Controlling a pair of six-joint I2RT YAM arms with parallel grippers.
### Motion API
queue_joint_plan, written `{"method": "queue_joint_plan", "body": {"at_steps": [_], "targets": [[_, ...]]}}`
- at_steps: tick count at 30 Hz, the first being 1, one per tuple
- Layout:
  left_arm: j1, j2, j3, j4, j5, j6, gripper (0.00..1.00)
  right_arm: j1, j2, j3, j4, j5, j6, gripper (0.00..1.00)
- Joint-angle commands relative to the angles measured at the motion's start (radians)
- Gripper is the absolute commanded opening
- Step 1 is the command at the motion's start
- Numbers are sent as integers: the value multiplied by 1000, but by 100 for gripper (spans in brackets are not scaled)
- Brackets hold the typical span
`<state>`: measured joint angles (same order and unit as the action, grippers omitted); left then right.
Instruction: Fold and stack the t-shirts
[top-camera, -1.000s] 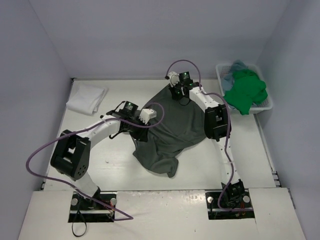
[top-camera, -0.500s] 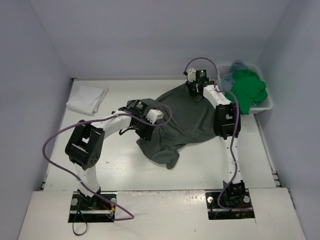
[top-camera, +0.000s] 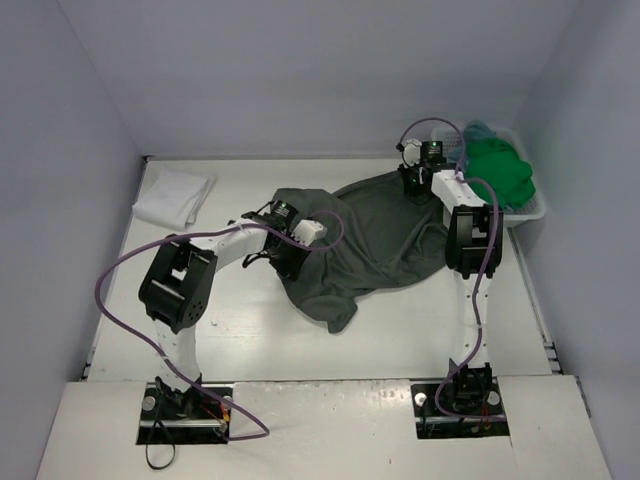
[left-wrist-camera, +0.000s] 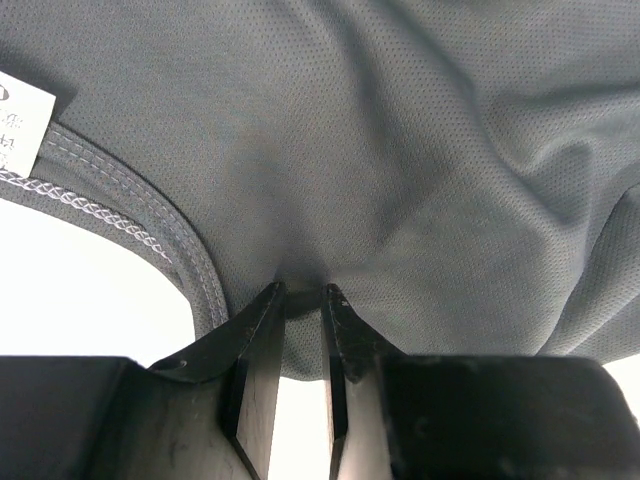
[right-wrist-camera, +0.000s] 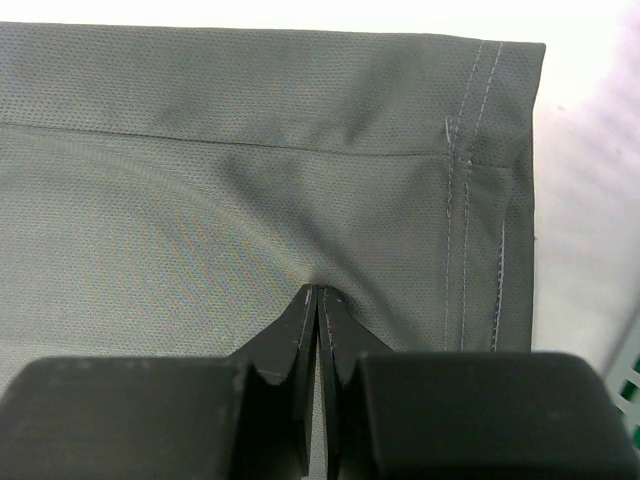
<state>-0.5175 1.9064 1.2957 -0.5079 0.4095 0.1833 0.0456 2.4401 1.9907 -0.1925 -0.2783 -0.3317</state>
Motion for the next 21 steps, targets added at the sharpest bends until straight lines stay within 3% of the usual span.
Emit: {"method": "queue_joint_plan", "body": {"at_steps": [1,6,21], "targets": [[-1,-3,59,-23,-12,22,16,-9,-78,-12,-33,-19,11,0],[1,3,50,-21,-12,22,16,-9,-69,-10,-33,-50,31,0],[45,-1,56,-106,-207,19,16,-1,-47,-15,-35,-48,22,0]]}}
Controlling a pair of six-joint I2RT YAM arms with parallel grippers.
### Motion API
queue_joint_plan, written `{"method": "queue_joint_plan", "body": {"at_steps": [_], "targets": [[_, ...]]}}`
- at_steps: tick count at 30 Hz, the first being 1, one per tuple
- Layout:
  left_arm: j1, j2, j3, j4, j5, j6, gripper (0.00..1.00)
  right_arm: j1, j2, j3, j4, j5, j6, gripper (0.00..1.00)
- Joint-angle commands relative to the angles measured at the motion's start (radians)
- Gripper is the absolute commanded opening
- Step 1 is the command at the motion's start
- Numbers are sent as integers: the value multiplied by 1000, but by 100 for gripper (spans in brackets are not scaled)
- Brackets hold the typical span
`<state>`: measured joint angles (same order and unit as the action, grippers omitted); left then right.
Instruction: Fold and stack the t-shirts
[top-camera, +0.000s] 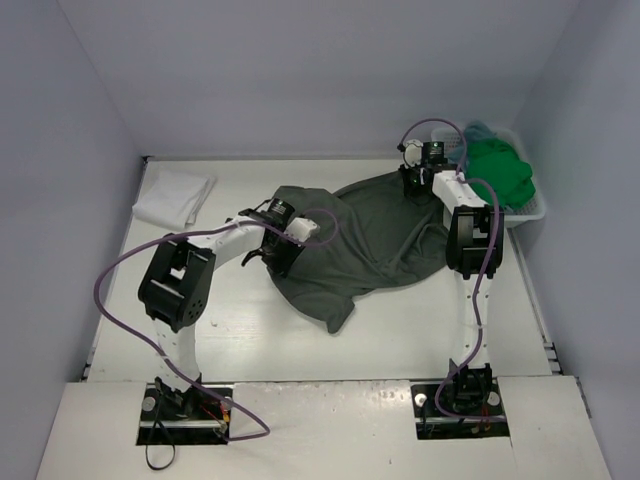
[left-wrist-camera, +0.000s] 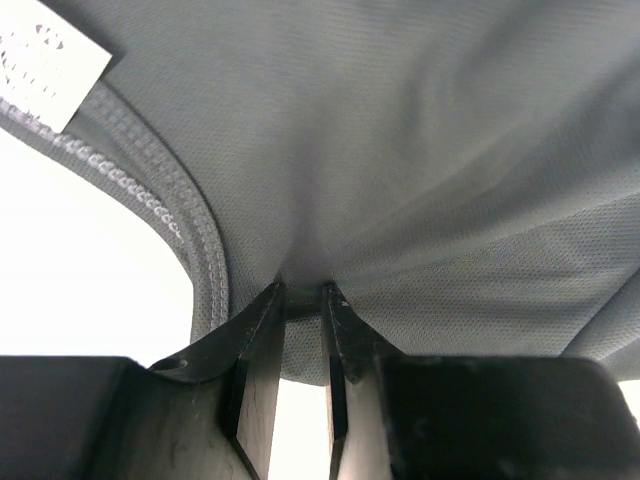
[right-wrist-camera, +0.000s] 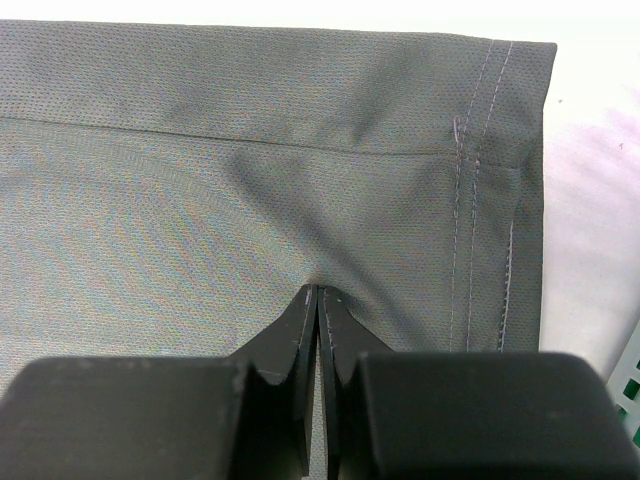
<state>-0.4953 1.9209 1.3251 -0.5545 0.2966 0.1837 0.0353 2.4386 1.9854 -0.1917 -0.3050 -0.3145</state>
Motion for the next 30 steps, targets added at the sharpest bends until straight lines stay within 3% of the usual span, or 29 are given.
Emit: {"method": "queue_joint_plan", "body": {"at_steps": [1,4,6,8,15,30], "targets": [[35,-10,31,-82,-99,17,16,11,-44,-11,-35,-23,6,0],[53,32,66,-162,-105,16,16,11,-38,-11,-35,-25,5,0],[76,75,86,-227,-96,10,11,11,-33,-11,-35,-23,5,0],[115,92,97,-252,-68,8,5,12,-29,-11,-35,-22,5,0],[193,132,118,-399,68,43,0,14,-33,-5,-38,-14,12,0],[235,-17,255,-553,96,108,0,37,-58,-11,-58,4,17,0]]}}
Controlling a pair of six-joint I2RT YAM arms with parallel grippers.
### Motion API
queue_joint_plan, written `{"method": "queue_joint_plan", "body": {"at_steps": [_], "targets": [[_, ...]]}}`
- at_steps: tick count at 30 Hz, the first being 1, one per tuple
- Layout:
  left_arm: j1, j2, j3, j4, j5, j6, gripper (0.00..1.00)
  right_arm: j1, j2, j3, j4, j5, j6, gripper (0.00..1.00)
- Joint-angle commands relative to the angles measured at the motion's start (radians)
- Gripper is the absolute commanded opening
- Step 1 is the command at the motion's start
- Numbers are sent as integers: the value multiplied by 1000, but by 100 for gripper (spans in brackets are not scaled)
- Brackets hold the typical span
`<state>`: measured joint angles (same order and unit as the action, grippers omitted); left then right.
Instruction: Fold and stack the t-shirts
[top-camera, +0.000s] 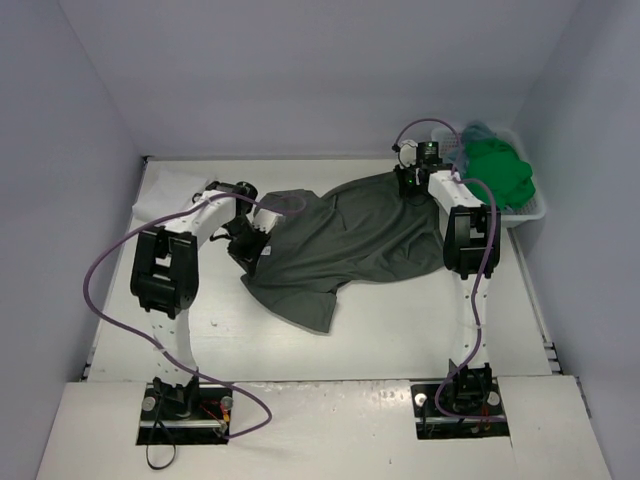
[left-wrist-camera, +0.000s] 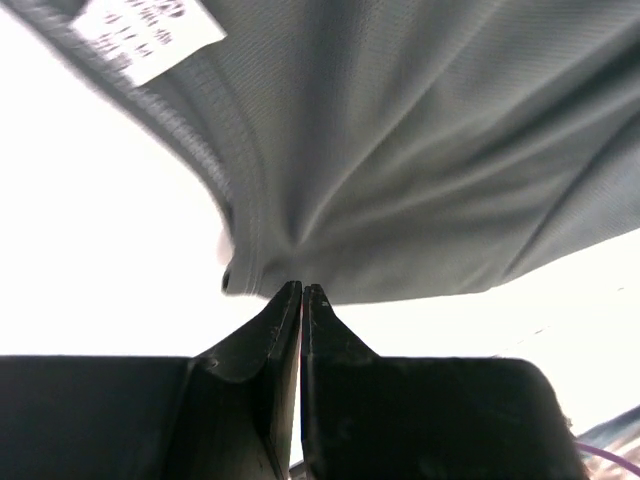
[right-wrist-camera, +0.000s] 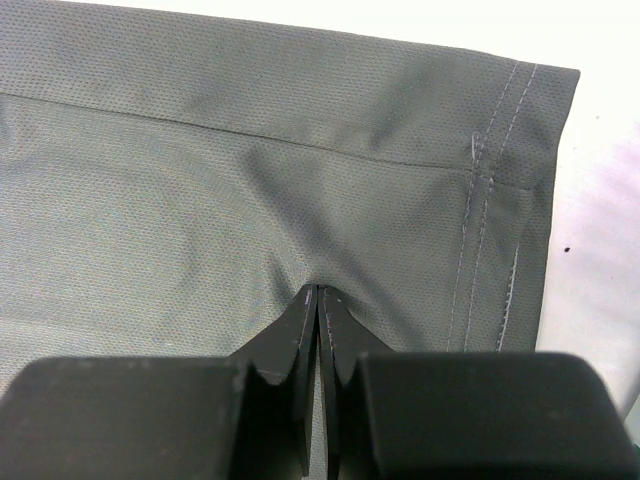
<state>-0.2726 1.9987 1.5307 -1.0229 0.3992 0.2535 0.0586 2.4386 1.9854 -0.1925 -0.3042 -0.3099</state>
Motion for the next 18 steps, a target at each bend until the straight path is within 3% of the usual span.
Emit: {"method": "queue_joint_plan", "body": {"at_steps": [1,8,13,18], "targets": [[13,-109,51,-82,-35,43,0,15,-61,-14,-59,4,12,0],[101,-118,221,-46,6,-22,0,27,-72,-31,-65,8,12,0],[128,-68,295,108,27,-100,0,32,-73,-33,-64,7,14,0],[131,31,328,260,154,-174,0,33,-70,-34,-64,7,15,0]]}}
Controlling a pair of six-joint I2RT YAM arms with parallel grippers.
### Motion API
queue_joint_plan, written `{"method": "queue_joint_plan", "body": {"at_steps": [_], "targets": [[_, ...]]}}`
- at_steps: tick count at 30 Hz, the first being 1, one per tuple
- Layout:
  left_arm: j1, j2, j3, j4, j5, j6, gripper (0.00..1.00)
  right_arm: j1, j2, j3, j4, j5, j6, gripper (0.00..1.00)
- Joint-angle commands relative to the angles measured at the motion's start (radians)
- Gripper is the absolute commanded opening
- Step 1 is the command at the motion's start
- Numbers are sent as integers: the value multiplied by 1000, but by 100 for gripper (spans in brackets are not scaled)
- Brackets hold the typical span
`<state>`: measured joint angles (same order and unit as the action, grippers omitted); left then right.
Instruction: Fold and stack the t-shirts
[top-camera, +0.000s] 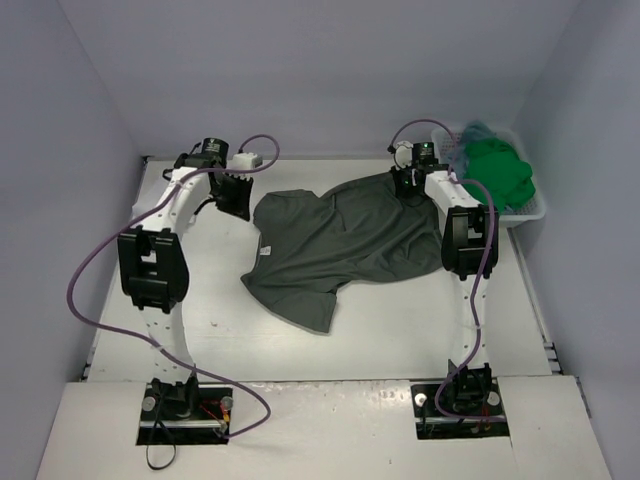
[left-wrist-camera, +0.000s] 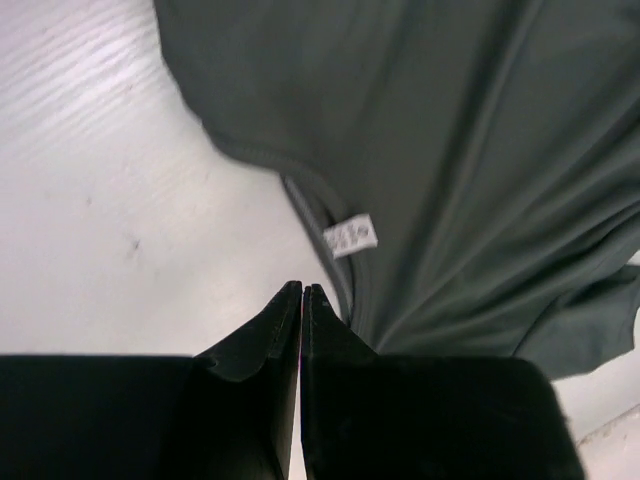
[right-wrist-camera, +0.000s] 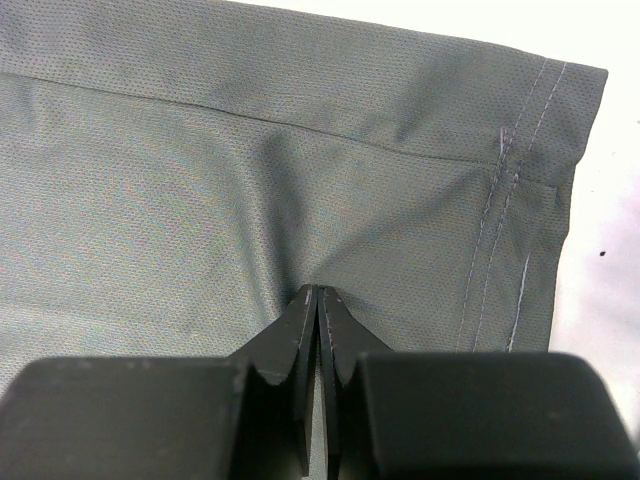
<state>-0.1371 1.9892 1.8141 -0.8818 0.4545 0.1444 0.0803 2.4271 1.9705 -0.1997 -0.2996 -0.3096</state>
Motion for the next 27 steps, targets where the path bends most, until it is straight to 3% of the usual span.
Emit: {"method": "queue_joint_plan", "body": {"at_steps": [1,5,17,27], "targets": [[-6,77,54,124,120,-71,0,12,-57,-19,-56,4,14,0],[-7,152,94,153,190,-103,0,10,-53,-16,-56,7,12,0],[-24,227,103,244,130,-132,0,9,-45,-27,-56,4,10,0],[-32,230,48,231,-65,-69,0,9,-37,-28,-58,16,6,0]]}}
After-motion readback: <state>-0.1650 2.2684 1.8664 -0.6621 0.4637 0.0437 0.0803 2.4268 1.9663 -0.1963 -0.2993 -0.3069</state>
